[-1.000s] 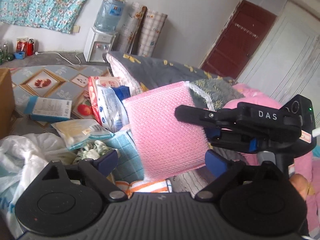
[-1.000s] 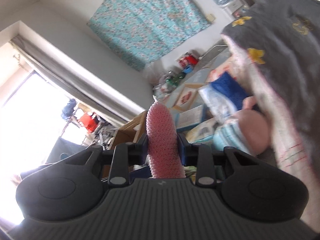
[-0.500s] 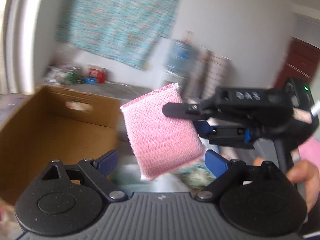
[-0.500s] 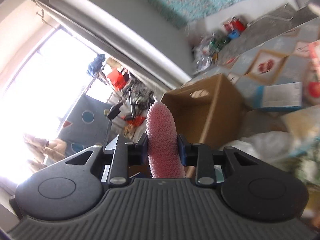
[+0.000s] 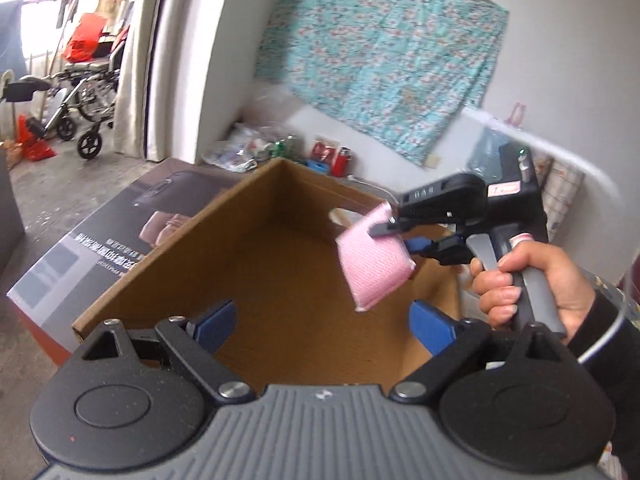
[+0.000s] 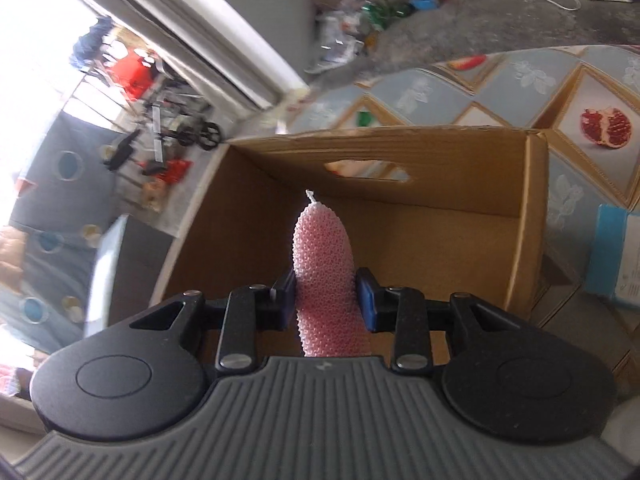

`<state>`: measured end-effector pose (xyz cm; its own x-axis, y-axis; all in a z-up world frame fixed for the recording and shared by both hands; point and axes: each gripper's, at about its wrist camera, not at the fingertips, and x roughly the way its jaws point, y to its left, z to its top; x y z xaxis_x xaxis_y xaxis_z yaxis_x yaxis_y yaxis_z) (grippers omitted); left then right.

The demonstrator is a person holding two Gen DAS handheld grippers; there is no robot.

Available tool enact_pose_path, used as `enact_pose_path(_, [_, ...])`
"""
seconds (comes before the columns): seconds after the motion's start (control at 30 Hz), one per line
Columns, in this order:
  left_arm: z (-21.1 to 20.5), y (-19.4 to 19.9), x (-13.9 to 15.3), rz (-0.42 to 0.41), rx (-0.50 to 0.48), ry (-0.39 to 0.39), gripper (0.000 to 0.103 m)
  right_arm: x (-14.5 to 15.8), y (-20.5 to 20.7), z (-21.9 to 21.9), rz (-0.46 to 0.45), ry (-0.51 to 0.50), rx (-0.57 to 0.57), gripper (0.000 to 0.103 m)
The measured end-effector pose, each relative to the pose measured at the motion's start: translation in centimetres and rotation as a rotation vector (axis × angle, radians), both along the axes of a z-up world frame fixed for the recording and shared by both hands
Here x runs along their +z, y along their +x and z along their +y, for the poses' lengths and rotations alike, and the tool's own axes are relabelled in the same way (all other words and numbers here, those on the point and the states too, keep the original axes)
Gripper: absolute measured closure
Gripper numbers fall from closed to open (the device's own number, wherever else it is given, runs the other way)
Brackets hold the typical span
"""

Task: Organize soft objects
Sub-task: 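Lower the sponge into the cardboard box and open the right gripper, then move the open right gripper back to the pile of items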

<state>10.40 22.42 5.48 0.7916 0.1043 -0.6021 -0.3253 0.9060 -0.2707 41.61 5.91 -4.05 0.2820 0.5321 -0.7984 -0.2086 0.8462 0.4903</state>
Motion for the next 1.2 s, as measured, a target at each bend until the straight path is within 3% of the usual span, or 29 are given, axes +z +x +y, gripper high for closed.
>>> enact_pose_path(0.07, [0.6, 0.7, -0.5, 0.006, 0.003, -0.012, 0.008, 0.1, 0.2, 0.3, -0.018, -0.017, 0.024, 0.072])
enact_pose_path(0.2, [0.5, -0.2, -1.7, 0.012, -0.010, -0.015, 0.008, 1.6, -0.3, 0.7, -0.104, -0.148, 0.061, 0.068])
enact_pose_path(0.27, [0.3, -0.3, -2.1, 0.010, -0.022, -0.019, 0.008, 2.4, -0.7, 0.3, -0.142, -0.188, 0.060, 0.057])
enact_pose_path(0.5, [0.2, -0.2, -2.6, 0.002, -0.044, -0.014, 0.008, 4.4, -1.3, -0.9, -0.187, -0.179, 0.066, 0.055])
enact_pose_path(0.67, [0.3, -0.7, -2.4, -0.002, -0.037, 0.000, 0.008, 3.9, -0.9, 1.7, -0.106, -0.143, 0.140, 0.055])
enact_pose_path(0.8, [0.7, -1.4, -2.2, -0.002, -0.018, 0.007, 0.008, 1.3, 0.3, 5.2, 0.084, -0.115, 0.230, 0.055])
enact_pose_path(0.9, [1.3, -1.8, -2.3, 0.007, 0.002, 0.006, 0.008, -0.8, 1.2, 7.5, 0.169, -0.155, 0.248, 0.055])
enact_pose_path(1.0, [1.9, -1.9, -2.5, 0.015, 0.017, -0.002, 0.008, -2.3, 2.7, 8.1, 0.207, -0.194, 0.205, 0.055])
enact_pose_path(1.2, [2.5, -1.7, -2.7, 0.024, 0.020, -0.006, 0.008, -1.4, 5.6, 5.6, 0.146, -0.196, 0.009, 0.052])
